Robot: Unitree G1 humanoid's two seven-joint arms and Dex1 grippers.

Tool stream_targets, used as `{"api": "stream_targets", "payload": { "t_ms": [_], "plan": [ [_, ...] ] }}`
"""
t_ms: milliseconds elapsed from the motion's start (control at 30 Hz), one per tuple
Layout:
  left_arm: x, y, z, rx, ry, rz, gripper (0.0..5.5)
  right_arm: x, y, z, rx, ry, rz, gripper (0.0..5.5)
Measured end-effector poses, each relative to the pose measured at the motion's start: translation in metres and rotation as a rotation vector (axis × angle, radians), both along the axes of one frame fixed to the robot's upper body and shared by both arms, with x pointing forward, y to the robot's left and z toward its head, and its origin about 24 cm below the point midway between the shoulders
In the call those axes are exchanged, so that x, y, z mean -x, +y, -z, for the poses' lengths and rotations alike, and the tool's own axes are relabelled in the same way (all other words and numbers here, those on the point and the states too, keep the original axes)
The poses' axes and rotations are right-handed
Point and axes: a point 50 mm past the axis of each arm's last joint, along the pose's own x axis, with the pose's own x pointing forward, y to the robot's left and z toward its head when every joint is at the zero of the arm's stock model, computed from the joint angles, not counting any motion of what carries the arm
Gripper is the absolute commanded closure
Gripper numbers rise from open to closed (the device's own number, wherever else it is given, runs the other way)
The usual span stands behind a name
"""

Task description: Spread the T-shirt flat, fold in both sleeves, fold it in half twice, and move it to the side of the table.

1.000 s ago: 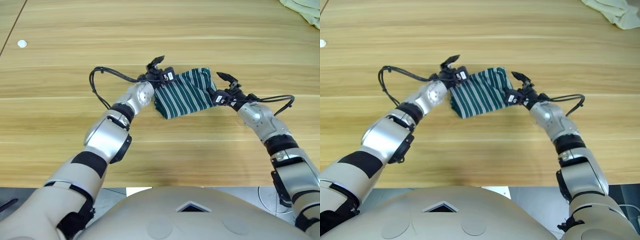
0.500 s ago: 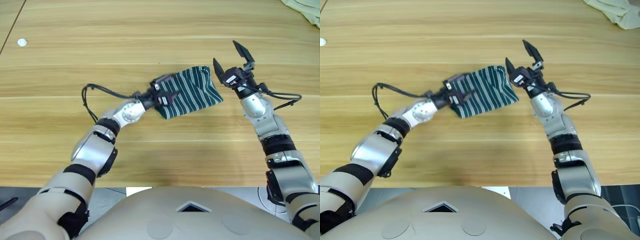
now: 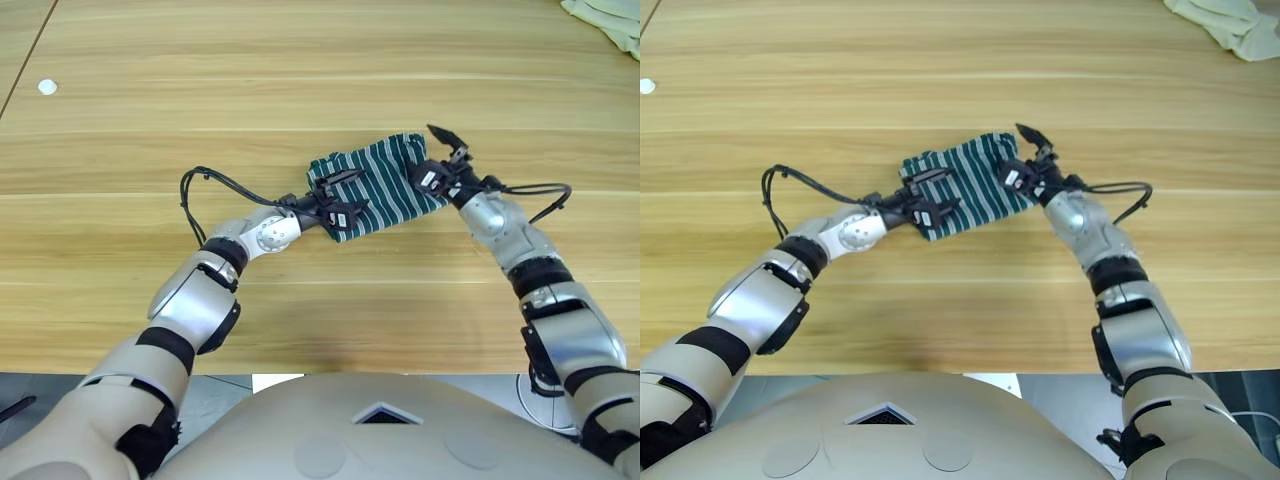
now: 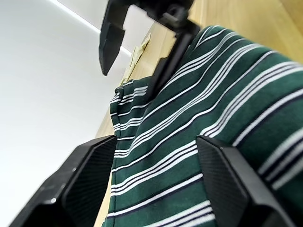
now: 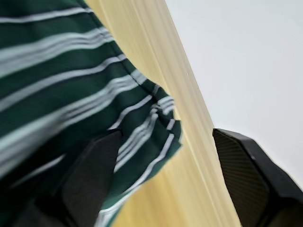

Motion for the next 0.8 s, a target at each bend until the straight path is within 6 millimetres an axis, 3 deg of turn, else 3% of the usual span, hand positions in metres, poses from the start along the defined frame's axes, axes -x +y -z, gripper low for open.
{"api": "stream_targets", "payload": {
  "t_ms": [100, 200, 267, 400, 500, 567, 633, 700, 800],
  "plan": [
    [0.001, -0.001, 0.001, 0.009, 0.009, -0.003, 2.38, -0.021, -0.002, -0.012, -0.024, 0.006, 0.071, 1.96],
    [0.002, 0.0, 0.003, 0.003, 0.026, -0.001, 2.38, -0.04, -0.017, -0.028, -0.032, 0.01, 0.209, 1.96],
    [0.002, 0.0, 0.003, 0.004, 0.028, -0.003, 2.38, -0.046, -0.013, -0.034, -0.046, -0.007, 0.233, 1.96],
    [0.001, -0.001, 0.001, 0.015, 0.018, -0.008, 2.38, -0.042, 0.015, -0.04, -0.232, -0.111, 0.107, 1.96],
    [0.0, 0.003, -0.003, 0.085, -0.023, -0.052, 2.38, -0.02, 0.034, -0.044, -0.471, -0.232, -0.011, 1.96],
    [-0.001, 0.017, -0.014, 0.205, -0.079, -0.096, 2.38, 0.0, 0.046, -0.034, -0.564, -0.214, -0.071, 1.96],
    [-0.004, 0.028, -0.037, 0.408, -0.172, -0.133, 2.38, 0.015, 0.059, -0.018, -0.589, -0.125, -0.098, 1.96],
    [-0.001, 0.033, -0.056, 0.588, -0.251, -0.145, 2.38, 0.019, 0.068, -0.001, -0.568, 0.0, -0.09, 1.96],
    [0.011, 0.037, -0.061, 0.701, -0.28, -0.145, 2.38, 0.016, 0.067, 0.015, -0.565, 0.163, -0.044, 1.96]
  ]
}}
